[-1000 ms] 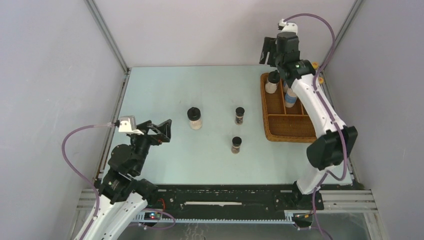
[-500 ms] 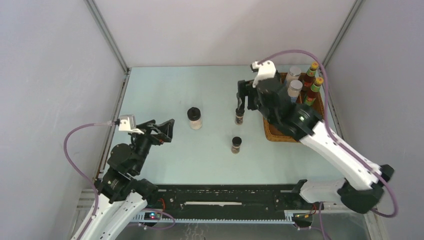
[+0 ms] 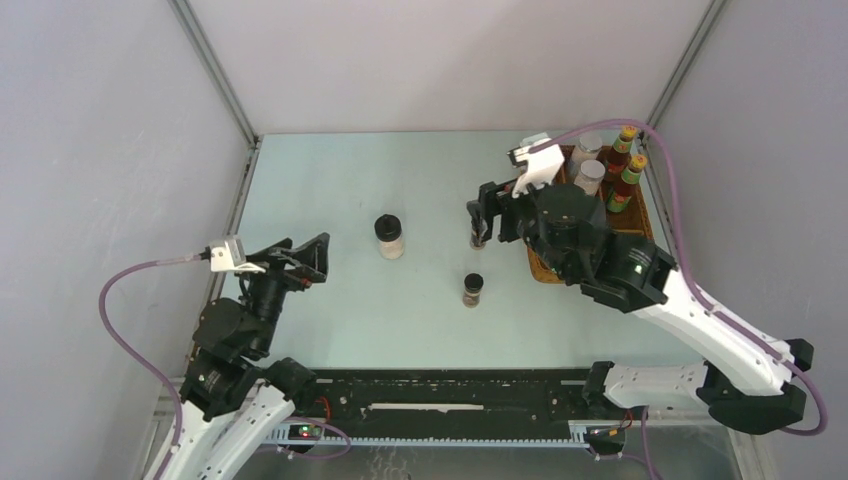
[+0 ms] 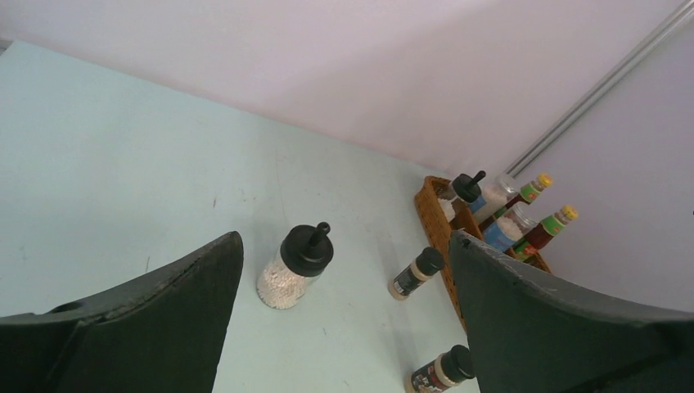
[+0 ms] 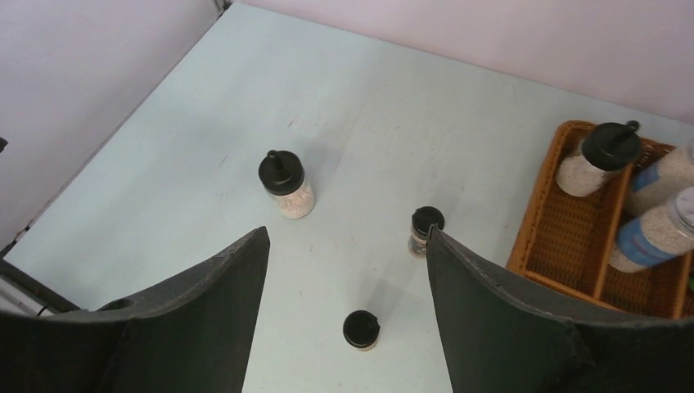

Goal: Organize the condiment bottles
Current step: Pick up the bottle from the center of the board.

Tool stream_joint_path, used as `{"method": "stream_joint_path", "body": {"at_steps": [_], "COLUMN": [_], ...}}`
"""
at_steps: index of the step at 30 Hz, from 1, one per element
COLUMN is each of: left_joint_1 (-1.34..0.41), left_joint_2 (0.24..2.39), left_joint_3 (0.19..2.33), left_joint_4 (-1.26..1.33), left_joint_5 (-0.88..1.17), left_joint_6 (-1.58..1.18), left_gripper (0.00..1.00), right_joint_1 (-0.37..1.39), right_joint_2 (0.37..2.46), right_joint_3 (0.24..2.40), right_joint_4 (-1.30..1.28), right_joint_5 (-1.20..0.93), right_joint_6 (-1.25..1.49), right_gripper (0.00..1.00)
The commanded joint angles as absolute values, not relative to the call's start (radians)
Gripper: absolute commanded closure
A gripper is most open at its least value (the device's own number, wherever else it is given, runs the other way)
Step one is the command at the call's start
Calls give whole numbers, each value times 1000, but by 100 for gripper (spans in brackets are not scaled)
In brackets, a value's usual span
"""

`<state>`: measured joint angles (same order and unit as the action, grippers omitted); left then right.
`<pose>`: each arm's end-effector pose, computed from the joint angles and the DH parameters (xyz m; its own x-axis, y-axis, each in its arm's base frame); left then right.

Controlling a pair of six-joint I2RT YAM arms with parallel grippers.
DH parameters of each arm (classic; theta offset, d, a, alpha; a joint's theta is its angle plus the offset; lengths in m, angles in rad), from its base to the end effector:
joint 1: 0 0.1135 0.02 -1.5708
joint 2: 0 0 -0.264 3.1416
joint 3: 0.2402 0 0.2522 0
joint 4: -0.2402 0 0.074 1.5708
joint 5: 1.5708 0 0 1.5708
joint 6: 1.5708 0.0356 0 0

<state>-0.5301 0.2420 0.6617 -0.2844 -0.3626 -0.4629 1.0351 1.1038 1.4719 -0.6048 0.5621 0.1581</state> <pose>0.0661 -0.0241 0.3458 0.0284 -0.5006 -0.8652 0.2036 0.8503 -0.4853 0.1232 0.1703 0.4689 -0.1911 -0.0610 -0.9797 -0.4385 0.8982 0.0296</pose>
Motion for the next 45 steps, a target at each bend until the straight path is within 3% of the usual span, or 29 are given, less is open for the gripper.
{"method": "stream_joint_path", "body": {"at_steps": [1,11,25,45], "left_joint_1": [-534,-534,-534,-534], "left_joint_2": [246,332,353,364], "left_joint_3": [717,789,853,802], "left_joint_4": [-353,-449,-551,-506], "left_joint_5": [-414,-433,-509,-479], "left_joint_6": [-455,-418,-292,-291], "left_gripper": [0,0,0,0], "right_joint_1": [1041,1042,1023,1021], "right_joint_2": [1167,1401,1705,1731], "right_joint_3": [1471,1519,1785,1769], "right_joint_4": [-569,-574,-661,-667], "right_joint_5": [478,321,205,214], "right_joint_6": [143,174,177,180], "right_gripper": [21,19,19,17]}}
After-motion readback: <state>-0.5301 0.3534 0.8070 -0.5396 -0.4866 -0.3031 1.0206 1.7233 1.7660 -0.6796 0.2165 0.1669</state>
